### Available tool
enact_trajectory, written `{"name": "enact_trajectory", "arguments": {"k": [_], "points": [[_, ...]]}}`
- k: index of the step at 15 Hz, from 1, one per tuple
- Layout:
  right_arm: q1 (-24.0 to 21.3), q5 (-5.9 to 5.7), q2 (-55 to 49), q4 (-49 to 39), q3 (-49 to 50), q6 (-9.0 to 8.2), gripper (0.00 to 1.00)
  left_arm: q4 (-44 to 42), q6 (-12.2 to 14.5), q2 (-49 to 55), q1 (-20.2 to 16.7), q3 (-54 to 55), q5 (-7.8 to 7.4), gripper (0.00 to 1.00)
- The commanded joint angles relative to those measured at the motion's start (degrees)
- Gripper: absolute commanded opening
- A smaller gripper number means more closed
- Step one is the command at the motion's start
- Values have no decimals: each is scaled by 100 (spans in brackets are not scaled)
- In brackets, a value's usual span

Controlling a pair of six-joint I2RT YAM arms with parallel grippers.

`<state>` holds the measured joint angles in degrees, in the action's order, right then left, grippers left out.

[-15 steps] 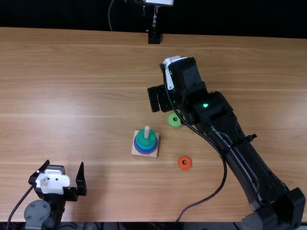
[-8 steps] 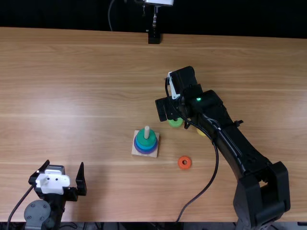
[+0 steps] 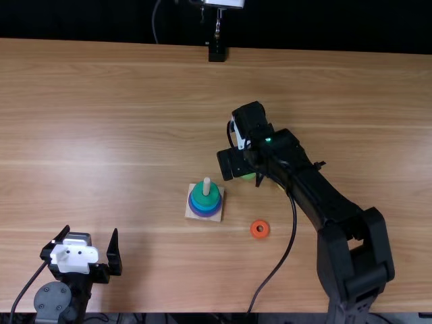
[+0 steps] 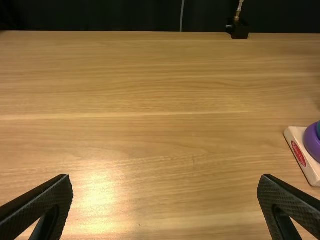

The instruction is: Build the Hanoi tower: stack the rings onto the peg from bottom to top in this color order: purple, dark blue, light blue, dark green, light green, yellow, orange.

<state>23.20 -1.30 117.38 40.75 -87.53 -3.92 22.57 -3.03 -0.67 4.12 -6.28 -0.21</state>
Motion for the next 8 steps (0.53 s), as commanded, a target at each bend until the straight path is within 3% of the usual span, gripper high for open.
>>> {"name": "enact_trajectory", "arguments": {"k": [1, 8], "points": [[-26, -49, 162, -8, 104, -19, 100, 433, 39, 67, -25, 628, 31, 100], [-17, -39, 347, -8, 95, -19, 100, 433, 39, 67, -25, 628, 31, 100]]}}
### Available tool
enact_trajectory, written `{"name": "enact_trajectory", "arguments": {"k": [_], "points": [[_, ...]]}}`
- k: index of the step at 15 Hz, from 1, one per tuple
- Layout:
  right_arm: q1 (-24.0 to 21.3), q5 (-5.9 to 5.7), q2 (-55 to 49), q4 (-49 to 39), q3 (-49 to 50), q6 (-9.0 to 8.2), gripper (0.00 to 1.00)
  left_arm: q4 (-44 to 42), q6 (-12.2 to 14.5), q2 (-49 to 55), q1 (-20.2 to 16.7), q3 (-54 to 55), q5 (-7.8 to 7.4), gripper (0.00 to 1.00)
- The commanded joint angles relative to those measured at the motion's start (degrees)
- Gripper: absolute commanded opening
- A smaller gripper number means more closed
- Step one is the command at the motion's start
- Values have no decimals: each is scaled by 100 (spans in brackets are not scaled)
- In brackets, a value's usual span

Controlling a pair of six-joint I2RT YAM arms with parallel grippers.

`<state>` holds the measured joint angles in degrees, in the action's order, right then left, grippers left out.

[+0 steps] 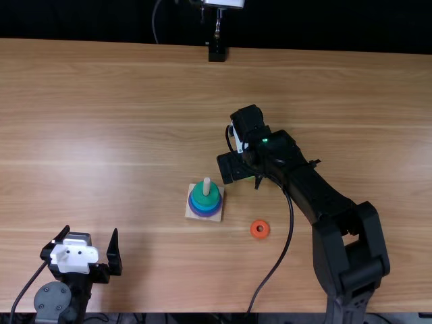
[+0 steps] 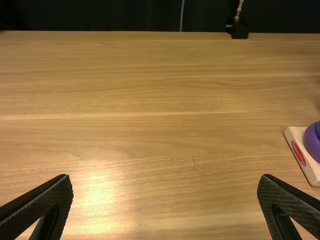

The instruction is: Build the Hanoi tower: stack the rings onto the peg from bottom to top in this color order: purple, dark blue, light blue, dark green, light green, yellow, orange.

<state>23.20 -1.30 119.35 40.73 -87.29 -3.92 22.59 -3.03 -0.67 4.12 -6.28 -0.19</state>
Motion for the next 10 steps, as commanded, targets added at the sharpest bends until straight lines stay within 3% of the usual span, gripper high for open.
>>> {"name": "enact_trajectory", "arguments": {"k": [1, 9, 10], "points": [[-17, -28, 150, -6, 71, -19, 100, 431, 39, 67, -25, 628, 29, 100], [-17, -18, 343, -6, 19, -30, 100, 431, 39, 67, -25, 628, 29, 100], [-17, -7, 343, -6, 36, -30, 85, 431, 50, 67, -25, 628, 29, 100]]}}
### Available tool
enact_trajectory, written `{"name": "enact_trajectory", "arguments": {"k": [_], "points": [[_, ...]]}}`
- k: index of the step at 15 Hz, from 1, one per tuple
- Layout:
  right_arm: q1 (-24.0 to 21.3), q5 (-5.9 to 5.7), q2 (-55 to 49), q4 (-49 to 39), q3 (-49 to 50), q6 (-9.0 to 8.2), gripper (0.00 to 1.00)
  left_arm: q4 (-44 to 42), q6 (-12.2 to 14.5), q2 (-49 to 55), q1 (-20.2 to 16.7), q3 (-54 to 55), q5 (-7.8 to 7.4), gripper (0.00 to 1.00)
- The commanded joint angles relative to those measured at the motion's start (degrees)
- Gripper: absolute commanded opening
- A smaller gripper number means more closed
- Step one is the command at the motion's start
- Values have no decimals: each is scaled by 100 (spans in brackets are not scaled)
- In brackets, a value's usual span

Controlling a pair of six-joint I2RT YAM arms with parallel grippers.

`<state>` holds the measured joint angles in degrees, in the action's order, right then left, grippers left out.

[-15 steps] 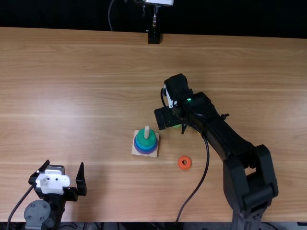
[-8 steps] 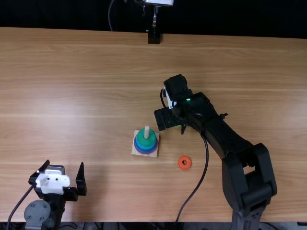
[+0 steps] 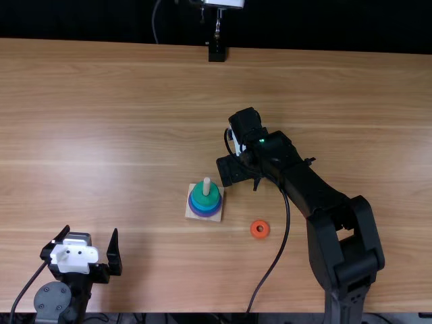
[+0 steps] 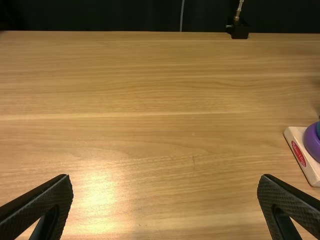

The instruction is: Build the Hanoi tower: stack the rings onto the peg from bottom to top in this color order: purple, dark blue, light blue, dark green, light green, yellow, orange.

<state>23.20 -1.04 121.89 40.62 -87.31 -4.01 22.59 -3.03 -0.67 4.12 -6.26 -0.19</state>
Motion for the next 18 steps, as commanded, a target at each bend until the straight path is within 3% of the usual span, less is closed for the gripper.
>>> {"name": "enact_trajectory", "arguments": {"k": [1, 2, 3, 5, 9, 10, 13, 16, 18], "points": [[-26, -33, 90, -6, 74, -21, 39, 431, 39, 67, -25, 626, 29, 100], [-26, -23, 90, -6, 91, -21, 12, 431, 39, 67, -25, 626, 29, 100], [-17, -12, 81, -6, 109, -10, 0, 431, 39, 67, -25, 626, 29, 100], [-35, 51, 81, 5, 82, 0, 0, 431, 39, 67, -25, 626, 29, 100], [-17, 30, 11, 5, -32, 74, 0, 431, 39, 67, -25, 626, 29, 100], [-9, 30, -42, 15, -181, 137, 0, 431, 39, 67, -25, 626, 29, 100], [-17, 41, -605, 300, -665, 538, 0, 431, 50, 67, -25, 626, 29, 100], [27, 41, -666, 1471, -1315, 802, 0, 431, 39, 67, -25, 626, 29, 100], [35, 41, -824, 2156, -1746, 865, 0, 431, 50, 67, -25, 626, 29, 100]]}}
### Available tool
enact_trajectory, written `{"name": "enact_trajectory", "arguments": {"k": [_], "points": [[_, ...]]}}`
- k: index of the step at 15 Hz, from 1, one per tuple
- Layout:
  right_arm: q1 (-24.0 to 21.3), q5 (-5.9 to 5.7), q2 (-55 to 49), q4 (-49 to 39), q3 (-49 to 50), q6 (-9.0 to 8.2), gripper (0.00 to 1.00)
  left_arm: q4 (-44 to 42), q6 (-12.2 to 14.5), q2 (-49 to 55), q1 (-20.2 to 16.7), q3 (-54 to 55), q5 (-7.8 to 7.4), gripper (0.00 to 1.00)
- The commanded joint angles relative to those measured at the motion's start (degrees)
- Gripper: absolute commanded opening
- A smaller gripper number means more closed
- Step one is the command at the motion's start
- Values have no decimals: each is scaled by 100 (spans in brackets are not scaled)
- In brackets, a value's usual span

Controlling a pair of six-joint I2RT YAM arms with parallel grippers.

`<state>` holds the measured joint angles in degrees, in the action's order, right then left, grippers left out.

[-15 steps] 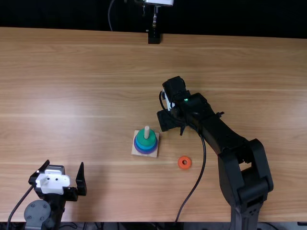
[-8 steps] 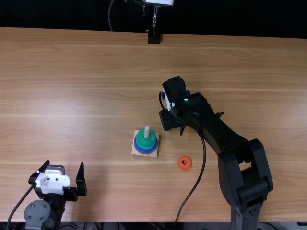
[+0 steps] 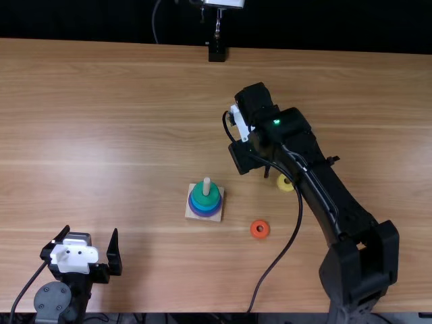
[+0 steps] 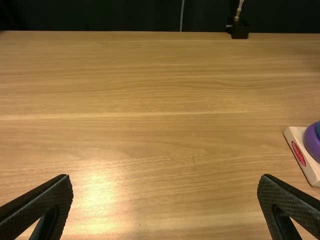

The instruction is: Build the Hanoi tower: stack the rings onto the peg from bottom to top in this color order: purple, dark blue, light blue, dark green, light green, yellow, orange.

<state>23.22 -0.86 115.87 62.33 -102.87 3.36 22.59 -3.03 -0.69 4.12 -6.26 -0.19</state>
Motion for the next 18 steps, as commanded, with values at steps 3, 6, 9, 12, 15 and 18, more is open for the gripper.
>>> {"name": "enact_trajectory", "arguments": {"k": [3, 6, 9, 12, 15, 18], "points": [[33, 65, -504, 112, -497, 76, 0, 431, 50, 69, -25, 626, 29, 100], [165, 65, -531, 112, -1025, 76, 0, 431, 50, 69, -25, 626, 29, 100], [332, 65, -619, 165, -1253, 97, 0, 431, 39, 69, -25, 626, 29, 100], [675, 76, -733, 576, -1420, 76, 0, 431, 39, 69, -25, 626, 29, 100], [1026, 76, -733, 1726, -1736, 107, 0, 431, 39, 69, -25, 626, 29, 100], [1334, 76, -794, 1916, -1842, 118, 0, 431, 39, 69, -25, 626, 29, 100]]}}
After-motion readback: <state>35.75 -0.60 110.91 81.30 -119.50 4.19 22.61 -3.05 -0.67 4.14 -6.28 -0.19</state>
